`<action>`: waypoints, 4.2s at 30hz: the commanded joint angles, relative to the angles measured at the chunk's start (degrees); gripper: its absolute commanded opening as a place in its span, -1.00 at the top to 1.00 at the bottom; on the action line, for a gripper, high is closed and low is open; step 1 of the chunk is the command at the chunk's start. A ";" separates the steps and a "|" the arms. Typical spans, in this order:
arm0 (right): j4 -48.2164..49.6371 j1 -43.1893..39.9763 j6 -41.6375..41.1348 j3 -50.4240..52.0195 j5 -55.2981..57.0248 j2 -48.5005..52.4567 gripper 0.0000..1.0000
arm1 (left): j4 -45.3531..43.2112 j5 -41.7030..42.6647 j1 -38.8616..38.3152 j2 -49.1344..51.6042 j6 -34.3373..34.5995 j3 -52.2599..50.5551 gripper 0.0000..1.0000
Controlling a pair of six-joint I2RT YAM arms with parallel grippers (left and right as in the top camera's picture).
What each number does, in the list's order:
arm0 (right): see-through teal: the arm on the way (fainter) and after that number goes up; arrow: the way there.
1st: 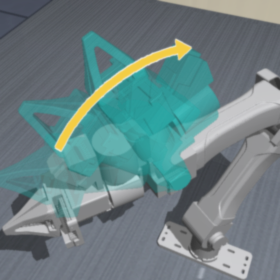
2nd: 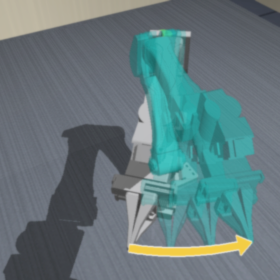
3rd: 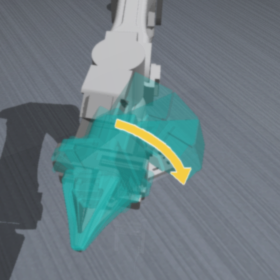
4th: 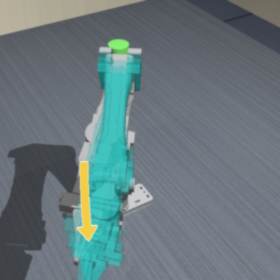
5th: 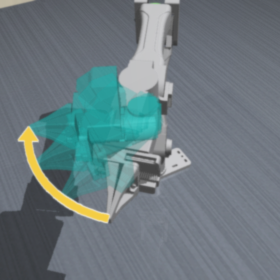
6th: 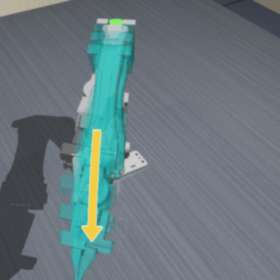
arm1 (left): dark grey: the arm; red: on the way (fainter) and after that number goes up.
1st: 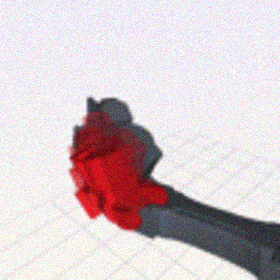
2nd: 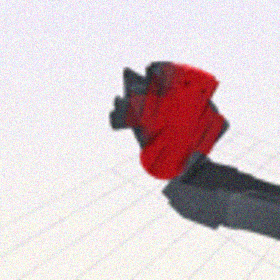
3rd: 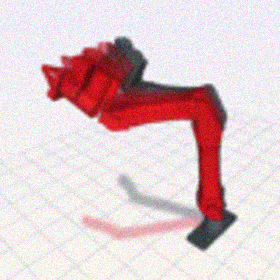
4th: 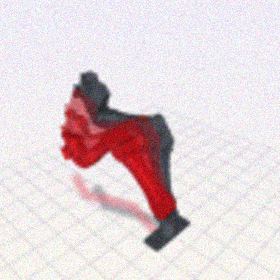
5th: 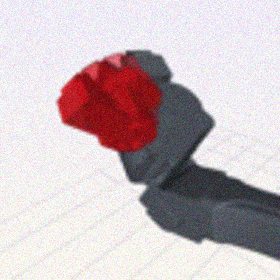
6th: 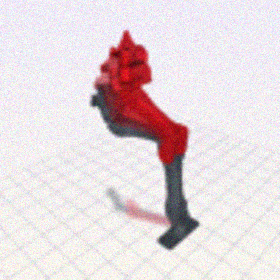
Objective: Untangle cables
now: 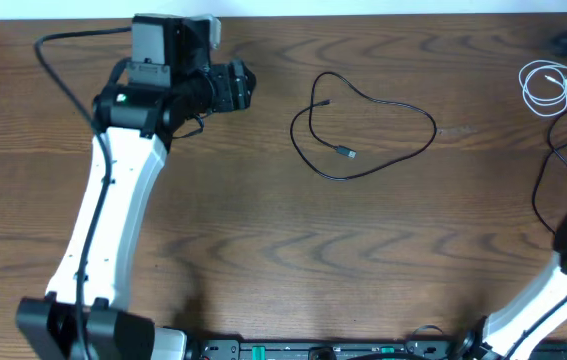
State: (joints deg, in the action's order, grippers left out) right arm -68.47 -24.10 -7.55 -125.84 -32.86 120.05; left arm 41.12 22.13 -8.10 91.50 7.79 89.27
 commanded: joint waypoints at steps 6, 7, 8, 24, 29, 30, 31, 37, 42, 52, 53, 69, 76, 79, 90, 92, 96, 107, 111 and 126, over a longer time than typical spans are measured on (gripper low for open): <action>-1.73 15.54 4.22 2.95 4.17 3.32 -0.96 | 3.04 2.27 -0.11 1.64 -7.67 -0.22 -0.50; -1.62 17.31 4.22 3.34 4.17 3.80 -0.91 | 3.48 2.19 -0.09 1.99 -8.48 -0.22 -0.50; -1.53 18.86 4.24 3.63 4.24 4.28 -0.89 | 3.65 1.51 0.00 2.23 -8.41 -0.22 -0.49; 3.30 44.44 6.43 3.85 19.37 18.21 -0.79 | 7.82 -1.14 9.46 2.56 -4.52 -0.22 -0.49; 4.52 49.22 6.45 3.85 24.63 20.70 -0.82 | 9.20 -1.16 10.45 2.56 -4.55 -0.22 -0.49; 4.46 49.79 6.45 3.85 25.11 21.09 -0.82 | 9.33 -1.16 10.45 2.56 -4.55 -0.22 -0.50; 4.39 50.42 6.49 3.85 25.49 21.55 -0.83 | 9.42 -1.16 10.45 2.56 -4.55 -0.22 -0.49; 2.25 53.83 7.04 3.91 25.53 23.67 -0.82 | 9.64 -1.16 10.45 2.56 -4.55 -0.22 -0.50; -0.04 56.74 6.95 3.96 28.72 23.67 -0.85 | 9.66 -1.16 10.45 2.56 -4.55 -0.22 -0.50; -1.81 59.01 2.19 6.67 34.03 23.67 -0.72 | 10.32 -1.16 10.45 2.58 -4.55 -0.22 -0.50; -1.68 59.01 2.19 7.23 34.03 23.67 -0.67 | 10.47 -1.16 10.45 2.58 -4.55 -0.22 -0.50; -0.83 58.77 1.16 9.49 34.01 23.63 0.98 | 10.69 -1.18 10.45 2.58 -4.55 -0.22 -0.50; -5.79 56.46 -0.79 2.73 32.48 20.02 0.99 | 10.69 -1.16 10.45 2.58 -4.55 -0.22 -0.49; -9.14 53.99 -0.74 -1.62 29.05 16.26 0.98 | 10.69 -1.16 10.45 2.58 -4.55 -0.22 -0.50; -13.79 34.56 -0.76 -9.51 25.62 -5.60 0.98 | 10.69 -1.16 10.45 2.58 -4.55 -0.22 -0.50; -14.05 29.33 -0.76 -9.51 24.92 -9.57 0.98 | 10.69 -1.16 10.45 2.58 -4.52 -0.22 -0.49; -15.17 18.18 -0.74 -9.51 22.23 -16.37 0.98 | 10.69 -1.16 10.45 2.58 -4.52 -0.22 -0.49; -13.38 -11.15 -4.20 -9.49 20.87 -23.28 0.98 | 10.67 -1.14 10.43 2.58 -4.50 -0.22 -0.50; -13.68 -15.02 -0.94 -9.49 9.35 -22.58 0.97 | 10.69 -1.14 10.43 2.58 -4.52 -0.22 -0.49; -27.12 -2.08 5.07 -9.31 17.57 -9.44 0.28 | 10.69 -1.14 9.94 2.60 -4.50 -0.22 -0.49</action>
State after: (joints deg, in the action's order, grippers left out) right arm -94.85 -28.51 -3.55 -135.26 -18.85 107.59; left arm 51.66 21.08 2.04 93.69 2.98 89.27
